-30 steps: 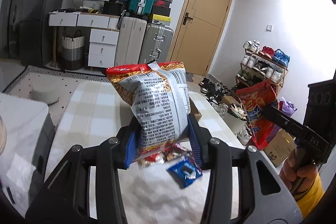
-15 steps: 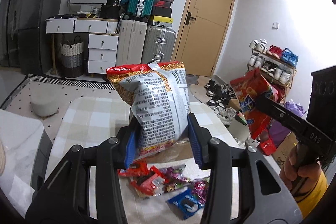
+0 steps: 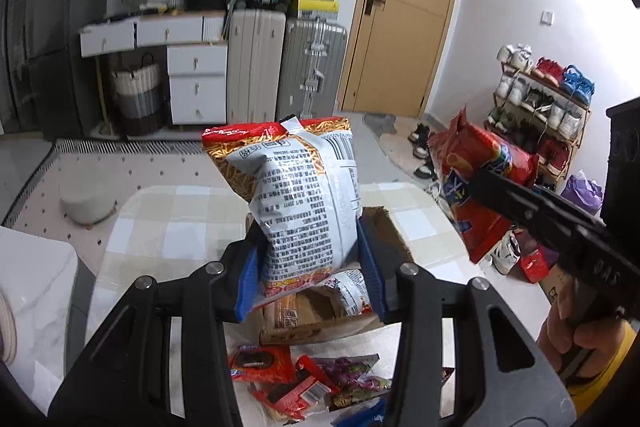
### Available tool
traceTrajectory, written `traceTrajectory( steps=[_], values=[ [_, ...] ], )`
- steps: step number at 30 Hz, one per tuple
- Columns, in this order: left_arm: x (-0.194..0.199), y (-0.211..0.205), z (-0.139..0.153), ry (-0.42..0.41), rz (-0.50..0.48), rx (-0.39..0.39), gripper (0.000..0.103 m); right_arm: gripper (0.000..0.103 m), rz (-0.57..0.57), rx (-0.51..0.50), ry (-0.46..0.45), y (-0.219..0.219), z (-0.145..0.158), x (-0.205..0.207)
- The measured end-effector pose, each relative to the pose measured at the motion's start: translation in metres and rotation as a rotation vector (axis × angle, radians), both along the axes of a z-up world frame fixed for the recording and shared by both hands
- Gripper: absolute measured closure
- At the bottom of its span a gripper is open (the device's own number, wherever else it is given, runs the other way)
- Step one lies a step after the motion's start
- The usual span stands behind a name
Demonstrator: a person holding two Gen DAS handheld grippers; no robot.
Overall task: Organize snacks
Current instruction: 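Lift both held bags and carry them toward the cardboard box, then lower both bags into the box and open both grippers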
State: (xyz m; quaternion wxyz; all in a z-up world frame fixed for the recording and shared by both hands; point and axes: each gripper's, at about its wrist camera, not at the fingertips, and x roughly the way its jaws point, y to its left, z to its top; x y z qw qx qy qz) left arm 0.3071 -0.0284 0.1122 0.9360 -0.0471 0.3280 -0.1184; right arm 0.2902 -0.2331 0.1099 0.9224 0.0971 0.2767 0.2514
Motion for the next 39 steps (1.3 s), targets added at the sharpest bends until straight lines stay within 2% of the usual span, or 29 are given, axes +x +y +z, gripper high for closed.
traceTrajectory(
  steps=[3, 7, 11, 15, 19, 25, 29, 39],
  values=[
    [0.037, -0.001, -0.017, 0.065, -0.010, -0.038, 0.063, 0.062, -0.005, -0.019, 0.030, 0.002, -0.016, 0.021],
    [0.090, -0.015, -0.038, 0.117, -0.042, 0.020, 0.063, 0.062, -0.029, -0.038, 0.103, 0.001, -0.043, 0.049],
    [0.142, -0.028, -0.066, 0.216, -0.072, -0.006, 0.063, 0.062, -0.046, -0.063, 0.183, 0.001, -0.075, 0.076],
    [0.179, -0.037, -0.100, 0.313, -0.083, -0.017, 0.063, 0.062, -0.052, -0.079, 0.269, 0.000, -0.107, 0.097],
    [0.205, -0.052, -0.129, 0.358, -0.089, -0.004, 0.063, 0.062, -0.045, -0.111, 0.305, 0.005, -0.126, 0.107],
    [0.224, -0.060, -0.175, 0.411, -0.072, 0.034, 0.063, 0.062, -0.056, -0.135, 0.342, 0.010, -0.145, 0.112],
    [0.223, -0.058, -0.200, 0.440, -0.074, 0.042, 0.063, 0.062, -0.051, -0.147, 0.350, 0.012, -0.151, 0.113],
    [0.226, -0.067, -0.219, 0.463, -0.076, 0.094, 0.062, 0.060, -0.065, -0.189, 0.359, 0.014, -0.158, 0.107]
  ],
)
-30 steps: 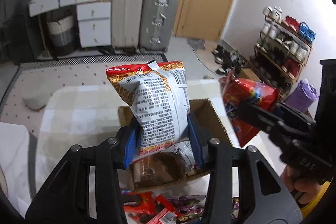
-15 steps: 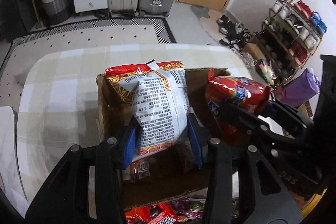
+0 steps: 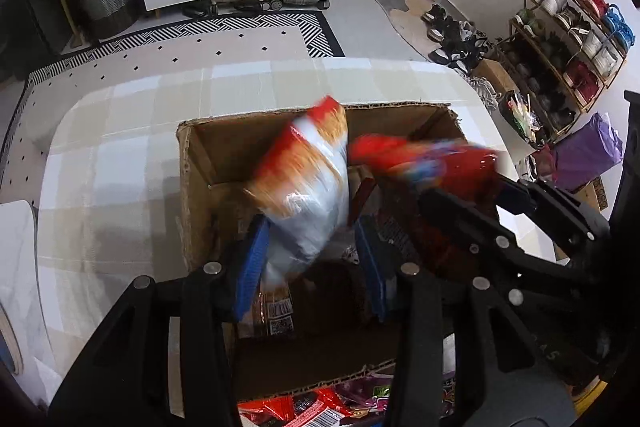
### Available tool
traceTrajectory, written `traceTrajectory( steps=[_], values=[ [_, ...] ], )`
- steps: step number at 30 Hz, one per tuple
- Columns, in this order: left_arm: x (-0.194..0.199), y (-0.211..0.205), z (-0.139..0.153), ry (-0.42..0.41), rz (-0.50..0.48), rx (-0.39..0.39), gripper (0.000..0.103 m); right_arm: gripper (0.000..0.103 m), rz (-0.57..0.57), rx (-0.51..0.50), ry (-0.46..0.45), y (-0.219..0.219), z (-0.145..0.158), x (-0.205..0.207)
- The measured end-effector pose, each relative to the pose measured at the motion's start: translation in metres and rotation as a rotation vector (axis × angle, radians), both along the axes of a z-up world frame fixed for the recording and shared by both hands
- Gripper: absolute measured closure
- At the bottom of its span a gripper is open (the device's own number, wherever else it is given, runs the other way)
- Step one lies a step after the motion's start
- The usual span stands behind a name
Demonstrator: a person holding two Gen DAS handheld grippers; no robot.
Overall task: Organize snacks
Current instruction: 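Lower both bags into the box and open both grippers, then withdraw both open grippers from the box toward the snack pile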
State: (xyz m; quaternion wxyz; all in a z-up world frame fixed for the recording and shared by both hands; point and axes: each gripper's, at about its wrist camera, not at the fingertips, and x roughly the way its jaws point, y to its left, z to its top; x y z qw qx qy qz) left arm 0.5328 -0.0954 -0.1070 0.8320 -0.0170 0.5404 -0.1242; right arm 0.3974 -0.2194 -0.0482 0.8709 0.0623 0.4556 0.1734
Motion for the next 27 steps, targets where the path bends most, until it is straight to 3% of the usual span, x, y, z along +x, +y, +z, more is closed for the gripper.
traceTrajectory(
  steps=[7, 12, 17, 22, 25, 26, 27],
  values=[
    [-0.017, 0.012, 0.017, -0.039, 0.019, -0.016, 0.062, 0.059, -0.021, 0.003, -0.021, -0.005, 0.010, -0.010],
    [-0.051, 0.031, 0.043, -0.061, 0.040, -0.026, 0.062, 0.059, -0.028, 0.016, -0.059, -0.011, 0.031, -0.026],
    [-0.103, 0.048, 0.078, -0.097, 0.057, -0.039, 0.062, 0.057, -0.031, 0.036, -0.109, -0.020, 0.066, -0.053],
    [-0.154, 0.054, 0.127, -0.154, 0.051, -0.024, 0.059, 0.051, 0.000, 0.011, -0.197, -0.019, 0.124, -0.088],
    [-0.190, 0.055, 0.161, -0.229, 0.063, 0.011, 0.051, 0.020, 0.009, 0.026, -0.254, -0.021, 0.162, -0.116],
    [-0.203, 0.056, 0.173, -0.263, 0.067, 0.023, 0.041, 0.012, 0.012, 0.042, -0.289, -0.021, 0.176, -0.130],
    [-0.220, 0.057, 0.185, -0.303, 0.074, 0.038, 0.028, 0.012, 0.015, 0.050, -0.312, -0.021, 0.184, -0.140]
  ],
)
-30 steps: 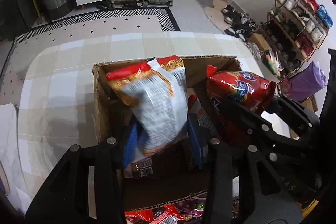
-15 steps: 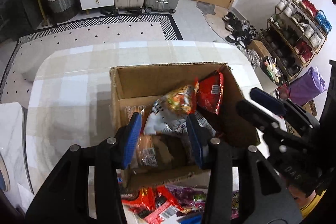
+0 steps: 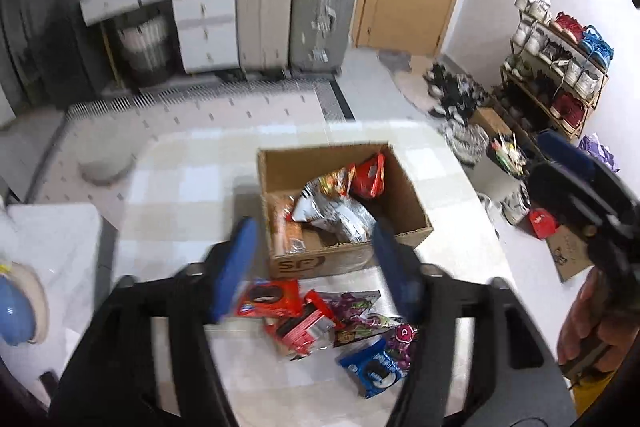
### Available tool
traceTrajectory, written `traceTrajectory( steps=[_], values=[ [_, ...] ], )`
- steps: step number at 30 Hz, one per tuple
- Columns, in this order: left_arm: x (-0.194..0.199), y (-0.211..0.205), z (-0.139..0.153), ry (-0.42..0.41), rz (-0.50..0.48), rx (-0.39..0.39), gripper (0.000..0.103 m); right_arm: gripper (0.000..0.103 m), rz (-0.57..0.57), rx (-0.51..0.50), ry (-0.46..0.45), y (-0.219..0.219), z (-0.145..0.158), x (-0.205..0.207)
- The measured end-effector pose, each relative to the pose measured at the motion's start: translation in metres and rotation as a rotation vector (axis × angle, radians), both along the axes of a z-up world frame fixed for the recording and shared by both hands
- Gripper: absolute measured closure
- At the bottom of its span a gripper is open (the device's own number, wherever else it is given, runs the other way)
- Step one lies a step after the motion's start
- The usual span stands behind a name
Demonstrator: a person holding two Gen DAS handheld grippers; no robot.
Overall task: Organize snacks
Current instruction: 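Withdraw both open grippers from the box toward the snack pile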
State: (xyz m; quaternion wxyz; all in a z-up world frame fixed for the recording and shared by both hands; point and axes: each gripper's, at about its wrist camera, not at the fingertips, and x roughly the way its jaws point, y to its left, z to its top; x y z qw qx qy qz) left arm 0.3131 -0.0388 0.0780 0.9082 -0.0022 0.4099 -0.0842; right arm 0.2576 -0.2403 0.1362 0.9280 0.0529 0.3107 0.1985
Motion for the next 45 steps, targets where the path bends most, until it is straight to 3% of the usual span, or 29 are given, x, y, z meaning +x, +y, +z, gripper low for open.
traceTrajectory(
  steps=[2, 5, 10, 14, 17, 23, 26, 30, 33, 40, 45],
  values=[
    [-0.031, 0.003, 0.022, -0.073, 0.017, 0.026, 0.023, 0.011, 0.019, 0.002, -0.048, 0.005, 0.022, -0.027],
    [-0.080, 0.009, 0.049, -0.160, 0.013, 0.039, 0.022, 0.004, 0.041, 0.008, -0.103, 0.013, 0.044, -0.061],
    [-0.157, 0.018, 0.081, -0.281, 0.033, 0.073, 0.017, 0.001, 0.053, 0.052, -0.190, 0.022, 0.068, -0.127],
    [-0.218, 0.022, 0.098, -0.382, 0.029, 0.078, 0.000, 0.001, 0.064, 0.093, -0.238, 0.027, 0.072, -0.176],
    [-0.257, 0.024, 0.107, -0.450, 0.036, 0.081, 0.000, 0.001, 0.073, 0.094, -0.269, 0.031, 0.071, -0.203],
    [-0.313, 0.030, 0.111, -0.488, 0.058, 0.045, 0.000, 0.001, 0.073, 0.132, -0.325, 0.034, 0.070, -0.252],
    [-0.336, 0.034, 0.102, -0.497, 0.054, 0.029, 0.000, 0.001, 0.077, 0.145, -0.314, 0.032, 0.065, -0.259],
    [-0.355, 0.033, 0.079, -0.506, 0.076, 0.076, 0.000, 0.001, 0.083, 0.185, -0.278, 0.028, 0.050, -0.269],
    [-0.354, 0.035, 0.054, -0.458, 0.087, 0.066, 0.000, 0.001, 0.081, 0.222, -0.234, 0.023, 0.033, -0.269],
    [-0.309, 0.044, 0.000, -0.347, 0.112, 0.038, 0.000, 0.001, 0.041, 0.224, -0.143, 0.011, -0.016, -0.257],
    [-0.275, 0.043, -0.046, -0.255, 0.079, 0.016, 0.000, 0.001, 0.007, 0.215, -0.065, 0.003, -0.059, -0.244]
  ],
)
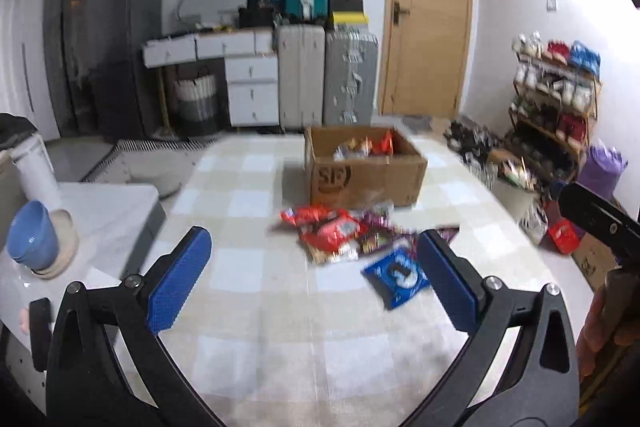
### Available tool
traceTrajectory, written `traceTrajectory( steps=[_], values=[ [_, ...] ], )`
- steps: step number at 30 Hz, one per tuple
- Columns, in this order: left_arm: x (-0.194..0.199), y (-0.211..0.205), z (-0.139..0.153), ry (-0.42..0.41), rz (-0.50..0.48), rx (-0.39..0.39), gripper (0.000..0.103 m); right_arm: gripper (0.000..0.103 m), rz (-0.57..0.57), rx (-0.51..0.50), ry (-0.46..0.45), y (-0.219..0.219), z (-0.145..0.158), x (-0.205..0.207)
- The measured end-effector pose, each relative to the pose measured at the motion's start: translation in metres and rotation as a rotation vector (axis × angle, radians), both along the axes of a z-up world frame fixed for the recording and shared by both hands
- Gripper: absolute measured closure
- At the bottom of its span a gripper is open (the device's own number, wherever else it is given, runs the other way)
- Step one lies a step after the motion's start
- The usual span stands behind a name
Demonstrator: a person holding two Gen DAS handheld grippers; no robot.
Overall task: Organize snacks
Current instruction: 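Withdraw both open grippers from the box toward the snack pile, then grasp the blue Oreo pack with the left gripper while the right grasps the purple candy bag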
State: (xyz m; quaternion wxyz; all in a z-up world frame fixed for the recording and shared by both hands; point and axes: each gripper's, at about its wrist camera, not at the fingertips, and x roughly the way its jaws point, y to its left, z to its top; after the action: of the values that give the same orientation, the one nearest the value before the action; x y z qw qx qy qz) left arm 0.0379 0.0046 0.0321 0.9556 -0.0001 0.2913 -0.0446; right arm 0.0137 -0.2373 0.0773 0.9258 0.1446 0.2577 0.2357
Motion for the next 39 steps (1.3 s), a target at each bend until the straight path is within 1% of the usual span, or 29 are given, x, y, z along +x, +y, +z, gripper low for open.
traceTrajectory(
  steps=[4, 8, 10, 13, 17, 21, 24, 26, 28, 32, 35, 38, 39],
  values=[
    [0.028, -0.009, -0.041, 0.086, -0.048, -0.008, 0.000, 0.001, -0.038, -0.054, 0.056, -0.006, -0.034, 0.013],
    [0.053, -0.021, -0.075, 0.149, -0.098, -0.030, 0.000, 0.001, -0.056, -0.049, 0.124, -0.016, -0.067, 0.030],
    [0.069, -0.028, -0.096, 0.195, -0.113, -0.039, 0.000, 0.001, -0.075, -0.051, 0.155, -0.021, -0.081, 0.038],
    [0.088, -0.037, -0.117, 0.251, -0.120, -0.056, 0.000, 0.001, -0.087, -0.047, 0.199, -0.028, -0.102, 0.050],
    [0.118, -0.047, -0.145, 0.326, -0.131, -0.114, 0.000, 0.001, -0.095, -0.053, 0.242, -0.036, -0.122, 0.069],
    [0.139, -0.058, -0.166, 0.409, -0.148, -0.172, 0.000, 0.001, -0.095, -0.062, 0.268, -0.040, -0.134, 0.086],
    [0.156, -0.070, -0.181, 0.471, -0.153, -0.194, 0.002, 0.001, -0.106, -0.056, 0.276, -0.046, -0.144, 0.098],
    [0.166, -0.076, -0.190, 0.497, -0.162, -0.215, 0.002, 0.001, -0.111, -0.022, 0.281, -0.050, -0.150, 0.100],
    [0.173, -0.083, -0.195, 0.506, -0.169, -0.221, 0.002, 0.002, -0.107, -0.005, 0.299, -0.053, -0.158, 0.103],
    [0.191, -0.098, -0.207, 0.539, -0.167, -0.228, 0.002, 0.015, -0.109, 0.006, 0.313, -0.057, -0.167, 0.108],
    [0.204, -0.109, -0.217, 0.561, -0.160, -0.240, 0.003, 0.015, -0.117, 0.028, 0.316, -0.060, -0.170, 0.109],
    [0.214, -0.117, -0.220, 0.552, -0.149, -0.226, 0.009, 0.015, -0.107, 0.033, 0.327, -0.060, -0.175, 0.111],
    [0.214, -0.118, -0.221, 0.546, -0.137, -0.226, 0.016, 0.016, -0.102, 0.034, 0.330, -0.059, -0.177, 0.110]
  ],
)
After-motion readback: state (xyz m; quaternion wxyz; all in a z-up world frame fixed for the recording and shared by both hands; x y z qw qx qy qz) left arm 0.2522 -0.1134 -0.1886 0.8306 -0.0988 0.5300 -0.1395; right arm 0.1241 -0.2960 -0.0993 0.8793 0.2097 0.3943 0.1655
